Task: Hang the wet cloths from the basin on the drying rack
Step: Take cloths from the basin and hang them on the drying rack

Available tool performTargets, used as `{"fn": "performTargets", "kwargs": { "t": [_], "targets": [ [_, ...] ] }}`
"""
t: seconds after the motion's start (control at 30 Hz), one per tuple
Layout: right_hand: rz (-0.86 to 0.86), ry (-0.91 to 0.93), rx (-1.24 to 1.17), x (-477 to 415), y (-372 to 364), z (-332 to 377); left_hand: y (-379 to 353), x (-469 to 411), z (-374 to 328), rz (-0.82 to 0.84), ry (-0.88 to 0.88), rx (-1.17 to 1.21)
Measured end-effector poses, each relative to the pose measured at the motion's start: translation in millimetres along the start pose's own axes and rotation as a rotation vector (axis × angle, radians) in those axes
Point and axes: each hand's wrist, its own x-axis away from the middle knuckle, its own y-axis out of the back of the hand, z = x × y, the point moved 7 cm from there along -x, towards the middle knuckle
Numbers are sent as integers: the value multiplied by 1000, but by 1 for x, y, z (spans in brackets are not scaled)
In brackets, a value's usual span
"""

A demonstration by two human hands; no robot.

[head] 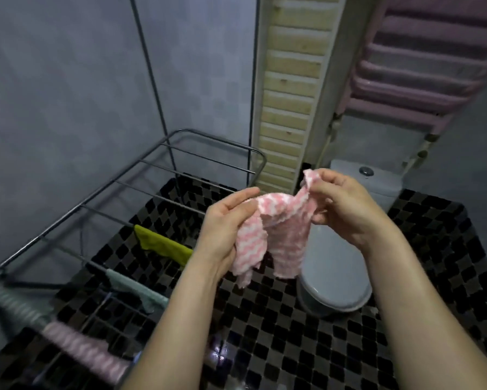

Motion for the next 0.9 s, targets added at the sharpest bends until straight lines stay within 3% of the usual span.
{"fn": "performTargets", "kwargs": {
  "t": [0.17,0.3,0.37,0.5,0.6,0.77,0.9],
  "targets": [
    [27,33,169,-42,-43,-7,35,-14,-13,-128,-55,-138],
    [377,10,293,-67,-80,-21,49,-30,-21,-180,-79,-289],
    [462,49,383,-81,-92,-23,52,-42,-24,-218,-92,-304],
    [399,77,256,-123,-89,-24,65,-68,-28,-349,-172,-390],
    [444,41,325,-155,-85,-28,74,-89,-32,-456,-217,-401],
    [471,110,458,-210,-89,-25,58,-127,-35,-300,-147,-429],
    [508,173,545,-234,-97,-14,71,-139,-23,-147,36,-667]
  ]
}}
